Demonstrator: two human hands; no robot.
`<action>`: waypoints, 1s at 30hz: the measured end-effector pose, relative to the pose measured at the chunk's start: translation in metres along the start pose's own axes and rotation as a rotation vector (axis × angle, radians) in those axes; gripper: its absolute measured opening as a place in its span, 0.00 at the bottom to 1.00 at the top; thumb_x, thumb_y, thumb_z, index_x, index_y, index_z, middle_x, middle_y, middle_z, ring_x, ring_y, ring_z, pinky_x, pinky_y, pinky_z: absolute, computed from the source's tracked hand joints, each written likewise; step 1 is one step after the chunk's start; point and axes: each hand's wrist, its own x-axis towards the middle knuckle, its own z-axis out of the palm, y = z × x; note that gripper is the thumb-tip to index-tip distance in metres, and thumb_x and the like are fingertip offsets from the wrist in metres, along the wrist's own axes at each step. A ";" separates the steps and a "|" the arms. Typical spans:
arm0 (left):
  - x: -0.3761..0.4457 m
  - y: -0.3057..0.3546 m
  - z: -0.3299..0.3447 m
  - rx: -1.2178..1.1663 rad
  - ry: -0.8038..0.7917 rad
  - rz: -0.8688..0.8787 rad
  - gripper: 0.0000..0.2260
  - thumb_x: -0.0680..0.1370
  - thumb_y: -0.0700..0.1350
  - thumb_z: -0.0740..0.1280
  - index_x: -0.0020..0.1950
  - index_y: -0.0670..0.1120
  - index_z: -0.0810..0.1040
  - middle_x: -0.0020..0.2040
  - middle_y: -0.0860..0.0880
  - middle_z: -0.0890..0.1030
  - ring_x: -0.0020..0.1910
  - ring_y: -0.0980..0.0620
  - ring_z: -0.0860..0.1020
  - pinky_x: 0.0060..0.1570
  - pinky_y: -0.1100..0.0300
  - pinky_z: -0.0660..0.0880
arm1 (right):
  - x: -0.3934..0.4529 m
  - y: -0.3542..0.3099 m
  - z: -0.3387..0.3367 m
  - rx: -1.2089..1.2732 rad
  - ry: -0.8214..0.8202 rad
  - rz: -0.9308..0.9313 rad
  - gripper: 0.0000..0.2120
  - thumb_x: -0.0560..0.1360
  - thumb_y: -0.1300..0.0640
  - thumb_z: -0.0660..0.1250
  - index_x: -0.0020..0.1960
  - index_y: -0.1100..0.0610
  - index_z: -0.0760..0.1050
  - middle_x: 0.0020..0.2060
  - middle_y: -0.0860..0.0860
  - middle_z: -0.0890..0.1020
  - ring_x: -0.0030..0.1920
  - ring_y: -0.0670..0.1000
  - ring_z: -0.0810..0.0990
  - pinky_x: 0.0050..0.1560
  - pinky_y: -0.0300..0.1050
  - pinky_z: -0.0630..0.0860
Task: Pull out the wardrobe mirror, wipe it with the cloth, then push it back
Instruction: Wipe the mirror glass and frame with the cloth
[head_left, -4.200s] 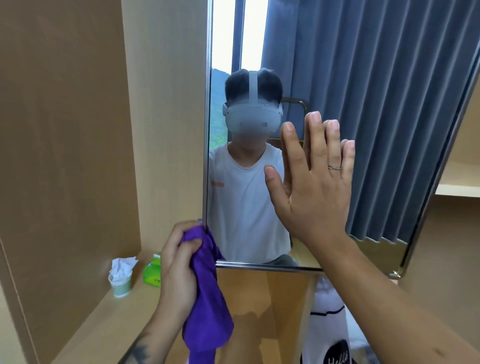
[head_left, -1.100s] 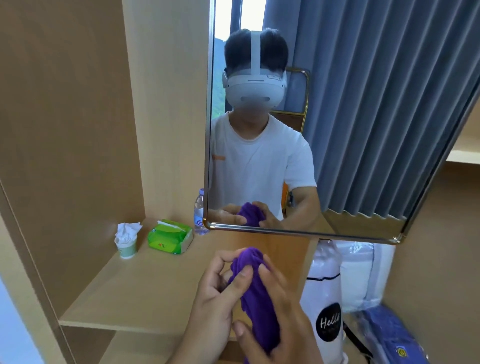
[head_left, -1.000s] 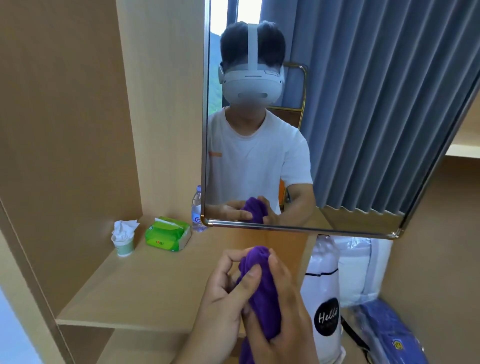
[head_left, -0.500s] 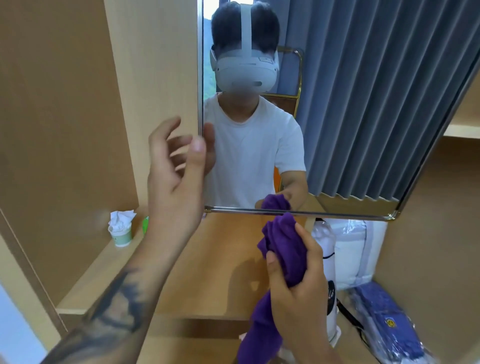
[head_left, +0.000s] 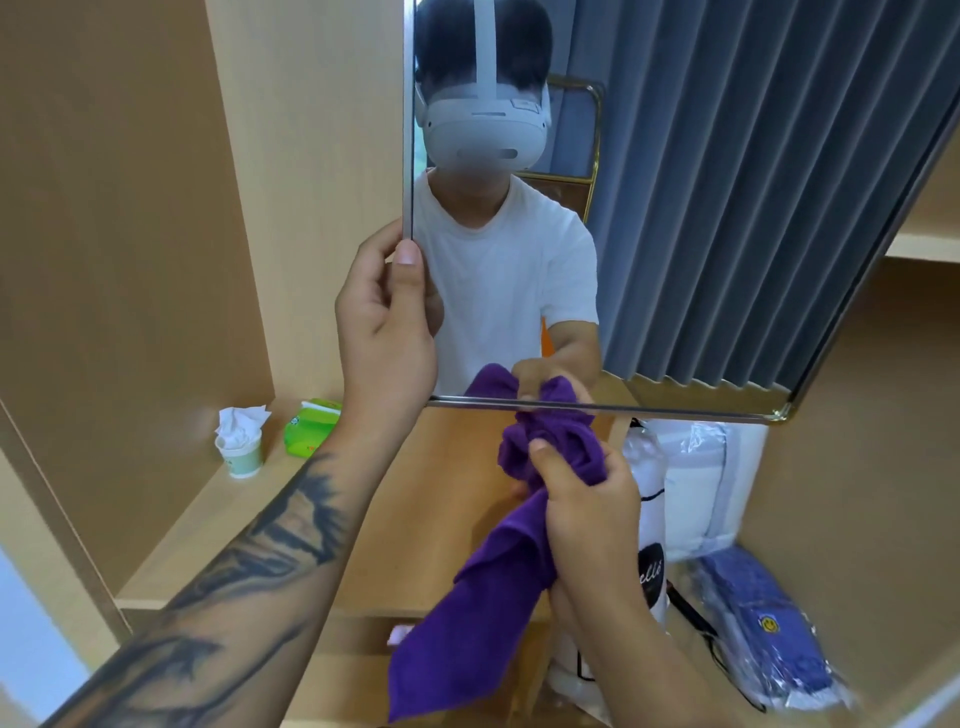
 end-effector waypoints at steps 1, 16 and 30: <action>0.000 -0.001 0.000 0.014 0.004 -0.003 0.15 0.89 0.44 0.58 0.66 0.34 0.76 0.38 0.45 0.65 0.34 0.52 0.63 0.35 0.57 0.62 | 0.004 -0.003 -0.002 0.003 0.045 -0.018 0.09 0.78 0.58 0.75 0.57 0.53 0.81 0.39 0.54 0.88 0.35 0.55 0.86 0.34 0.50 0.83; 0.001 0.009 -0.018 0.115 -0.193 0.000 0.10 0.87 0.47 0.58 0.48 0.51 0.75 0.38 0.42 0.63 0.37 0.46 0.61 0.38 0.53 0.62 | -0.017 0.011 0.047 -0.208 -0.203 -0.084 0.16 0.72 0.56 0.76 0.57 0.43 0.78 0.43 0.48 0.87 0.40 0.47 0.86 0.38 0.38 0.80; -0.002 0.000 -0.023 0.133 -0.159 -0.012 0.17 0.86 0.51 0.59 0.64 0.39 0.78 0.35 0.59 0.68 0.35 0.53 0.63 0.35 0.59 0.63 | -0.022 0.014 0.055 -0.178 -0.039 -0.212 0.17 0.71 0.51 0.77 0.49 0.38 0.70 0.42 0.48 0.85 0.39 0.49 0.86 0.38 0.46 0.82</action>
